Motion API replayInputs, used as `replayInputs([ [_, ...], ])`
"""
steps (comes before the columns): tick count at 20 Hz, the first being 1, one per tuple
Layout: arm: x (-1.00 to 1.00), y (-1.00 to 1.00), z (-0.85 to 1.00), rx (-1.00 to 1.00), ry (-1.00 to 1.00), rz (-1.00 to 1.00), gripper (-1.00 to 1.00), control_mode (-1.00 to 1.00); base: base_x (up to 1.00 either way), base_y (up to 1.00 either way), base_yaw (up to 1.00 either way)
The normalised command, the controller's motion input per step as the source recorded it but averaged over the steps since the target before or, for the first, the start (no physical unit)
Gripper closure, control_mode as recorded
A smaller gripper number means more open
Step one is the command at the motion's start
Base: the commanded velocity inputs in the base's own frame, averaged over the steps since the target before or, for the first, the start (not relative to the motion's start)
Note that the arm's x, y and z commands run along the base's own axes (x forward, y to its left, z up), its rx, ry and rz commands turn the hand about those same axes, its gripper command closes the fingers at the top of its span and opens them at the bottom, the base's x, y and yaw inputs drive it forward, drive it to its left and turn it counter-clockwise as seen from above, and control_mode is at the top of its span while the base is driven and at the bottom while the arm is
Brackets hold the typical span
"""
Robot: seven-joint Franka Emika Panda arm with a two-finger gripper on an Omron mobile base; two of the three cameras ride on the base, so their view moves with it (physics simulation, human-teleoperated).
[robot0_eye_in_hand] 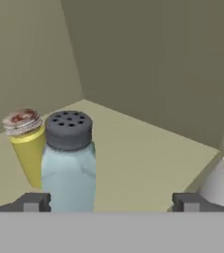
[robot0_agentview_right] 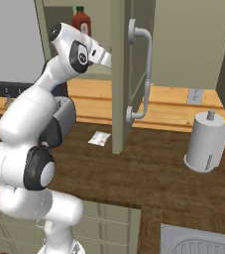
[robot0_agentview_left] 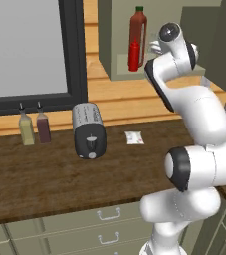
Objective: Put the shaker and condiment bottle from the counter next to their counterparts in the cabinet.
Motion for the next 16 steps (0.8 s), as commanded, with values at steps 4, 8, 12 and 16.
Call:
replayInputs([
  [4, -0.91, 0.07, 0.07, 0.00, -0.13, 0.10, -1.00, -1.00, 0.00, 0.00, 0.00],
  [8, -0.89, 0.31, 0.00, 0.00, -0.08, 0.19, -1.00, -1.00, 0.00, 0.00, 0.00],
  [12, -0.95, 0.36, 0.00, 0.00, -0.05, 0.25, -1.00, -1.00, 0.00, 0.00, 0.00],
  [16, -1.00, 0.31, 0.00, 0.00, 0.00, 0.32, -1.00, -1.00, 0.00, 0.00, 0.00],
])
